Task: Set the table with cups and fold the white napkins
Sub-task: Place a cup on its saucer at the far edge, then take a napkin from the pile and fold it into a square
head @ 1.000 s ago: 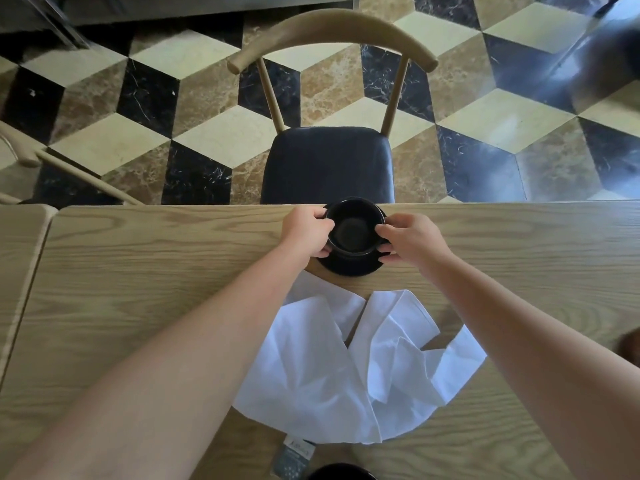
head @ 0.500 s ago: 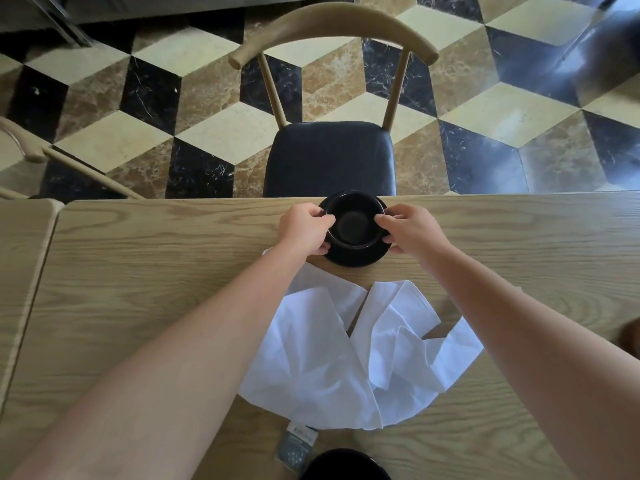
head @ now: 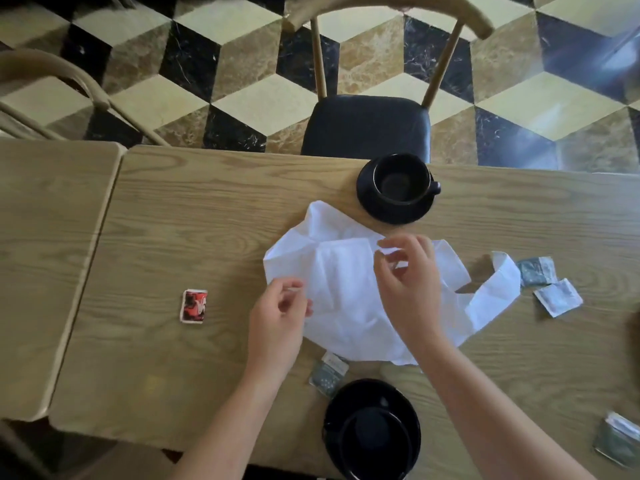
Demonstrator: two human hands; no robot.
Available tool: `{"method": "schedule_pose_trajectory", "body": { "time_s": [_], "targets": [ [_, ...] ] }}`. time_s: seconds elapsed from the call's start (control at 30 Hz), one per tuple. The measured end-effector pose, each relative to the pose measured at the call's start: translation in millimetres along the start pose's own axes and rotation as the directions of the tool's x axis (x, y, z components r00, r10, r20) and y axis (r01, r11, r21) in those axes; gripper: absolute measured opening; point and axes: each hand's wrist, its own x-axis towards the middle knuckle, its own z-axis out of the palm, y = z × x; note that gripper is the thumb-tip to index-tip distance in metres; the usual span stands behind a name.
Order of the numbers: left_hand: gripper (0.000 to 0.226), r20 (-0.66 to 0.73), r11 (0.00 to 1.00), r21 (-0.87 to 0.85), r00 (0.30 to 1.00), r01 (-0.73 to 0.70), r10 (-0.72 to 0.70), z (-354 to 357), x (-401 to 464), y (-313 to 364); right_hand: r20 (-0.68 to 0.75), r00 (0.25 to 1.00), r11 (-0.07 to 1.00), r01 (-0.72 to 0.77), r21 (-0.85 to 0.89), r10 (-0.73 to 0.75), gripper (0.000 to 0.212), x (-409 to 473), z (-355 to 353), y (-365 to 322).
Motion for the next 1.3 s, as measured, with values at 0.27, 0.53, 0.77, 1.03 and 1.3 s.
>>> {"method": "schedule_pose_trajectory", "body": {
  "time_s": [0.27,0.53,0.77,1.03,1.3],
  "targets": [
    [0.029,0.122,0.984,0.08,0.978,0.159,-0.168,-36,-58,-68,0.235,0.956,0.985,-0.166,-0.049,0.173,0.019,-119,16,10],
    [0.013,0.193,0.98,0.061,0.961,0.191,-0.199,-42,-69,-83,0.252,0.926,0.953,-0.237,-0.191,0.281,0.01,-165,5,23],
    [0.01,0.231,0.986,0.121,0.963,0.114,-0.14,-25,-57,-56,0.053,0.908,0.908,-0.411,-0.083,0.416,0.014,-144,-20,23],
    [0.016,0.374,0.919,0.387,0.923,-0.071,-0.087,36,-20,6,0.116,0.868,0.829,-0.412,-0.377,0.483,0.054,-73,-27,29],
    [0.04,0.34,0.926,0.313,0.885,0.213,-0.318,74,-10,24,0.249,0.911,0.872,-0.193,-0.45,0.329,0.011,-75,-19,14]
  ]
}}
